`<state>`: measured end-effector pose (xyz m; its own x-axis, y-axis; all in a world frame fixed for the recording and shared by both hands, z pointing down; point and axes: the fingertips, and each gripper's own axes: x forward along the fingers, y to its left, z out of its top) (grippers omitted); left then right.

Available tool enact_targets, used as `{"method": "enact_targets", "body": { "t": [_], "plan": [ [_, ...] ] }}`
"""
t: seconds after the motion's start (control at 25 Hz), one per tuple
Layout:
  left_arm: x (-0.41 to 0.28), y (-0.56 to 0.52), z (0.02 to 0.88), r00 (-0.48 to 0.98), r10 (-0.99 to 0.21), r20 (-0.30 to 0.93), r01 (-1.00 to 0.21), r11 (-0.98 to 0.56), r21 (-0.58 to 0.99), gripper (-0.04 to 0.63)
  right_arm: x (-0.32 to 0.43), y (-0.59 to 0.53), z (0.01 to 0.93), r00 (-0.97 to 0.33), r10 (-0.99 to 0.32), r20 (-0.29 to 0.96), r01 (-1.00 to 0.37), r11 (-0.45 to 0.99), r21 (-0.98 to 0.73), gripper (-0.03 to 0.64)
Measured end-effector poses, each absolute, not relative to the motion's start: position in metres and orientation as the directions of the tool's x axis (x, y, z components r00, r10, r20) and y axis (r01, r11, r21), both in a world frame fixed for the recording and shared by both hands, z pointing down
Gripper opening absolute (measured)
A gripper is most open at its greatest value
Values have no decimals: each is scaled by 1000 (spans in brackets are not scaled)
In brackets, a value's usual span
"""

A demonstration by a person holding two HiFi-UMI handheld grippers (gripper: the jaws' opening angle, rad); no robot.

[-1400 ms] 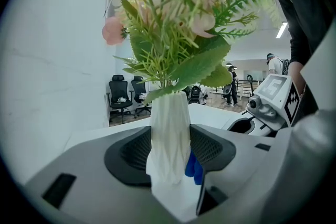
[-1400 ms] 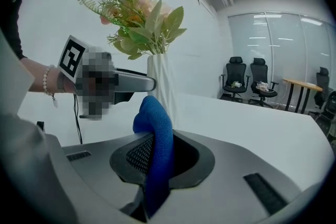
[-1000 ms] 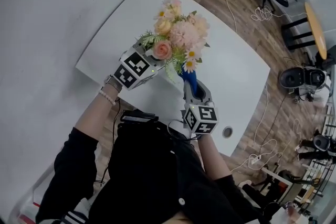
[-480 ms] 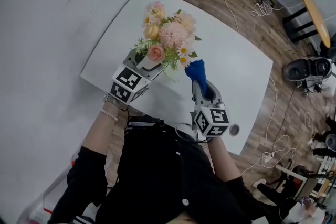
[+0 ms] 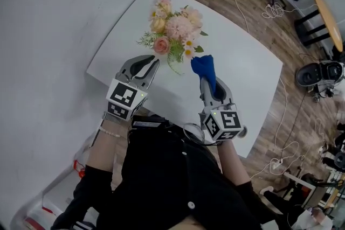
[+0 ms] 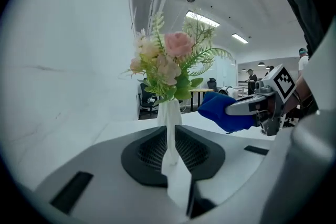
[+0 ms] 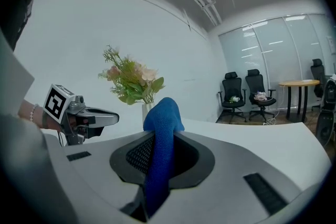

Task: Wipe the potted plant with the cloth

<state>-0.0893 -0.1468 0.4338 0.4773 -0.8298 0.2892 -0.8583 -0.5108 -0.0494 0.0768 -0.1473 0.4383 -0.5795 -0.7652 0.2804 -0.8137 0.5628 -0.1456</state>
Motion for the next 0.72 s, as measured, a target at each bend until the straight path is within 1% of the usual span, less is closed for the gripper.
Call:
{"method": "enact_targets", "body": {
  "t": [0.16,0.48,0.72],
  "plan": [
    [-93,-127,419,434,-861,265,-885,-462,-52,31,80,-140,426,-585,-770,256,-811,567,-147,78],
    [-89,-99,388,424,-873,242,-887,-455,-86,25,87,-133,392,-591,-776,222,-805,586,-95,78],
    [-86,-86,381,415,-880,232,-893,-442,-78,23,97,-131,385,-588,-780,216,-808,576,-120,78]
  ]
}}
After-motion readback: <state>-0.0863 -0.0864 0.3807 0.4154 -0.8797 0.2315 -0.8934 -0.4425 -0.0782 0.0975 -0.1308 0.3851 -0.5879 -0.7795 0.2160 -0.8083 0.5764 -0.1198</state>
